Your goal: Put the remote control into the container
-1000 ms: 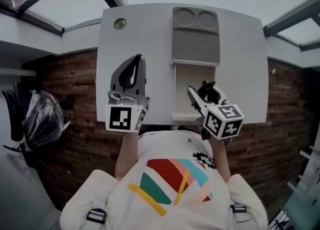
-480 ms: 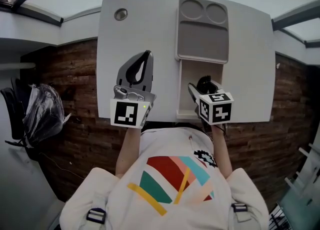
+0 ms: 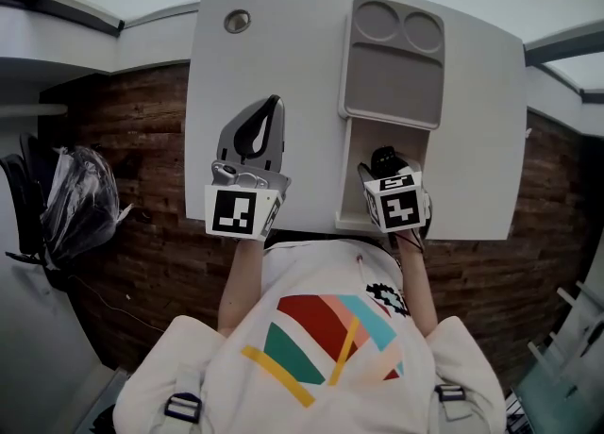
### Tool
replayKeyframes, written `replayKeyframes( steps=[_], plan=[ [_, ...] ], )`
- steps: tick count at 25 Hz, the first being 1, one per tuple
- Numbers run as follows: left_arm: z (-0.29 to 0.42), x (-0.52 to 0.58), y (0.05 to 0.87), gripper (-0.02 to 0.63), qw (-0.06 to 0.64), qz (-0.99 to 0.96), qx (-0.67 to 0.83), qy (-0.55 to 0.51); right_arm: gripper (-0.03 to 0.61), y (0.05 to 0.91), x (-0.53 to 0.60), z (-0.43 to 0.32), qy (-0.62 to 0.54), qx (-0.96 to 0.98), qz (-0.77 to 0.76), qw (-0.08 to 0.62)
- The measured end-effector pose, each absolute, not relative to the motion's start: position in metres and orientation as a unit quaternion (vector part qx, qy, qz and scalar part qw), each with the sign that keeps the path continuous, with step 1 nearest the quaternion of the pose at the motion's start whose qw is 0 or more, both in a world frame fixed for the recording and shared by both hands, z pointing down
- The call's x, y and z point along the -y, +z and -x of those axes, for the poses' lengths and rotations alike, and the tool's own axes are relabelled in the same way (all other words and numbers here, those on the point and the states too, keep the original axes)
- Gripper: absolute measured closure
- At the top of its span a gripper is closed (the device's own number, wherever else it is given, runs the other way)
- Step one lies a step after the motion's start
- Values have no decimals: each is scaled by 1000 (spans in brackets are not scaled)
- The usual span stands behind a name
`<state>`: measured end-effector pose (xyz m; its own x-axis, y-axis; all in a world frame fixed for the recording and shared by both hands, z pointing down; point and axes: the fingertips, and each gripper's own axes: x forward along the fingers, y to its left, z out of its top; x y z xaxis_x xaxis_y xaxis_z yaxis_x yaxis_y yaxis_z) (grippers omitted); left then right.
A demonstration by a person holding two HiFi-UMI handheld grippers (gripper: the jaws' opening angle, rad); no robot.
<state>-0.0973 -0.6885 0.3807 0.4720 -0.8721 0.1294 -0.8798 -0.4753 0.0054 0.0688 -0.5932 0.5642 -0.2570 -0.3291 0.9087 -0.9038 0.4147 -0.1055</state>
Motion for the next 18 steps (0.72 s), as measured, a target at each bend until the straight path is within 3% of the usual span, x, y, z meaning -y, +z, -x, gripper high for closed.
replayKeyframes(
  steps=[5, 18],
  plan=[
    [90, 693, 378, 604, 34, -862, 504, 49, 321, 575, 589, -68, 320, 712, -412, 471],
    [79, 696, 385, 606, 41, -870, 489, 52, 321, 580, 588, -65, 303, 710, -418, 479]
  ],
)
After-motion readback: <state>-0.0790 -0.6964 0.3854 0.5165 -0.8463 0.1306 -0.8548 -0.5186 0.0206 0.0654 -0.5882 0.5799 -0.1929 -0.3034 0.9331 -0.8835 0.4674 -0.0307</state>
